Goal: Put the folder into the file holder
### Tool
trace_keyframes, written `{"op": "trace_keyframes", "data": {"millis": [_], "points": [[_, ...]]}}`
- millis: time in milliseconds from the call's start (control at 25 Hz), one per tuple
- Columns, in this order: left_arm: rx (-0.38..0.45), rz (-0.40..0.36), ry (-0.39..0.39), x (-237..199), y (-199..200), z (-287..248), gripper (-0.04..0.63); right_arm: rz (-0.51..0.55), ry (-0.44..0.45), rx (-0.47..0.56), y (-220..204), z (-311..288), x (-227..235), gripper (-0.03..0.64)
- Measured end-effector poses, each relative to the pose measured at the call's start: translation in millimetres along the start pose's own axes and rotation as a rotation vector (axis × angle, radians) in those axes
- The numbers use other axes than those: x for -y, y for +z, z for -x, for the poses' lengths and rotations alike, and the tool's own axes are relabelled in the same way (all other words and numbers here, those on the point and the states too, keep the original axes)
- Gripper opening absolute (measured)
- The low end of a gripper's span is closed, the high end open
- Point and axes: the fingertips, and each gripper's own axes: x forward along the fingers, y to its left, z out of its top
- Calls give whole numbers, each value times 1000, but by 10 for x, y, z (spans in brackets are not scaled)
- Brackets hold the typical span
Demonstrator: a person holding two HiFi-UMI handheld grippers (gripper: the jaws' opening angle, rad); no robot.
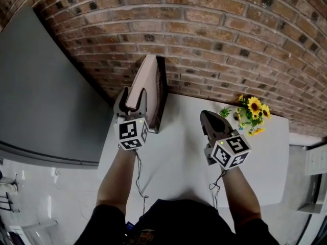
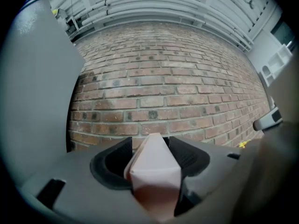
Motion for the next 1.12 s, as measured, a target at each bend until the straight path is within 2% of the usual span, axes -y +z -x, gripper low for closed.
{"op": "trace_keyframes", "data": {"millis": [280,600,640,800,960,1120], "points": [[60,3,38,58,444,490,235,51,54,-7,74,115,-105,3],[53,2,56,545,666,1281,228,52,173,-4,108,444,-256,3],[37,1,63,624,652,1383,209,48,193,-2,111,495,-281,3],[-47,25,106,946,538,1804,27,47,275,2,108,720,-382,3],[-89,58,156,1236,466,2234,6,76,354,-8,34,944,-499,3],[-95,83,231,1424,433,2653,6,90,435,-39,-117,1144,-669,3]]}}
